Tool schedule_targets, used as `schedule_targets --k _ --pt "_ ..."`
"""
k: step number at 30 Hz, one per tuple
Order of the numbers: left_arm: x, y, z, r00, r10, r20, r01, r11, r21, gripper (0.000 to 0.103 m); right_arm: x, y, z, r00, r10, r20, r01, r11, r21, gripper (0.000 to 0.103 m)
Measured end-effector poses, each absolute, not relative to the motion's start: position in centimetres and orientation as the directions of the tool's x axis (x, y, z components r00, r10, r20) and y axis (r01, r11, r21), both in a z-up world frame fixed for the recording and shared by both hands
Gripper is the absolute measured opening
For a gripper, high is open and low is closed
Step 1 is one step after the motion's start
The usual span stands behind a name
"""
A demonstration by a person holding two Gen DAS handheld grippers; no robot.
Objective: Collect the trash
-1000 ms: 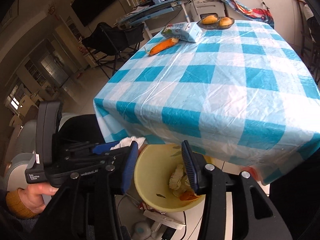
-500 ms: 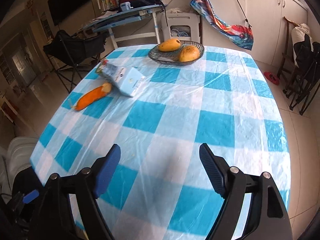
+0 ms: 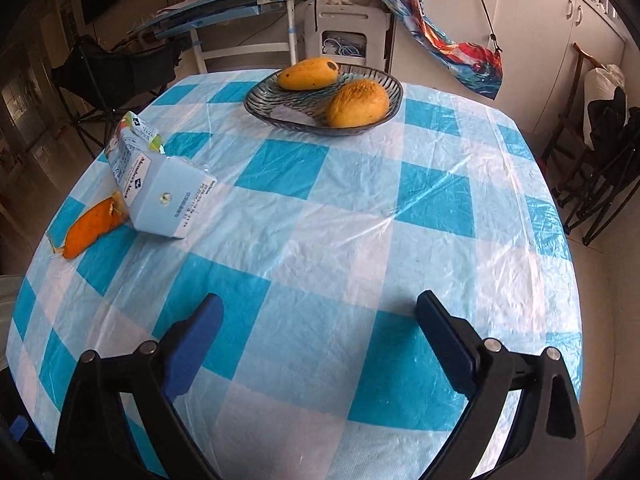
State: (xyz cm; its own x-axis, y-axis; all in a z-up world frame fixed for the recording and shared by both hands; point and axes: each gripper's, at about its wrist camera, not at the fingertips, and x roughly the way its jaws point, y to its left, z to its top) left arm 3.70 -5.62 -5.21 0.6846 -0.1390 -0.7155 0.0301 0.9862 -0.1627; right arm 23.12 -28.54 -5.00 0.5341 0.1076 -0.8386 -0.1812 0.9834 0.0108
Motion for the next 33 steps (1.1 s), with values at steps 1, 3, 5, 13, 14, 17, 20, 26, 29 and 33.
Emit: schedule_targets --k 1,3,5,13,14,17,20,26,29,33 --pt "3.8 -5.6 -5.2 0.684 -0.139 -0.716 0.028 0.986 -0.166 0.081 23.2 -28.5 -5.0 0.535 0.107 -0.838 -0.181 0.983 0.01 0.096" --pt "4.1 -5.4 -5.3 0.685 -0.139 -0.715 0.022 0.985 -0.171 0.081 23.2 -28.5 -5.0 0.539 0.103 -0.836 -0.174 0.985 0.009 0.096" --pt "4.3 -5.4 -5.3 0.688 -0.138 -0.713 0.018 0.985 -0.174 0.082 23.1 -28.5 -5.1 0.539 0.104 -0.836 -0.174 0.985 0.01 0.096" --pt "4.2 -5.2 -5.2 0.691 -0.134 -0.71 0.017 0.986 -0.169 0.083 23.1 -28.5 -5.1 0.537 0.104 -0.837 -0.174 0.985 0.011 0.096" --pt "4.3 -5.3 -5.2 0.691 -0.131 -0.711 0.016 0.986 -0.166 0.084 23.1 -28.5 -5.1 0.537 0.104 -0.837 -0.174 0.985 0.011 0.096" --pt "4.3 -5.4 -5.4 0.686 -0.126 -0.716 0.017 0.987 -0.157 0.085 23.1 -28.5 -5.1 0.537 0.105 -0.837 -0.174 0.985 0.011 0.096" --pt "4.3 -5.5 -5.4 0.684 -0.123 -0.719 0.023 0.989 -0.148 0.085 23.1 -28.5 -5.1 0.537 0.105 -0.837 -0.174 0.985 0.011 0.096" --pt "3.8 -5.8 -5.8 0.668 -0.121 -0.734 0.045 0.991 -0.123 0.086 23.1 -28.5 -5.1 0.537 0.105 -0.837 -0.175 0.985 0.011 0.096" --pt "3.4 -5.7 -5.9 0.658 -0.126 -0.743 0.051 0.991 -0.123 0.088 23.1 -28.5 -5.1 0.537 0.105 -0.837 -0.175 0.985 0.011 0.096" --pt "2.9 -5.0 -6.0 0.654 -0.138 -0.744 0.038 0.988 -0.149 0.088 23.1 -28.5 -5.1 0.537 0.105 -0.837 -0.175 0.985 0.011 0.096"
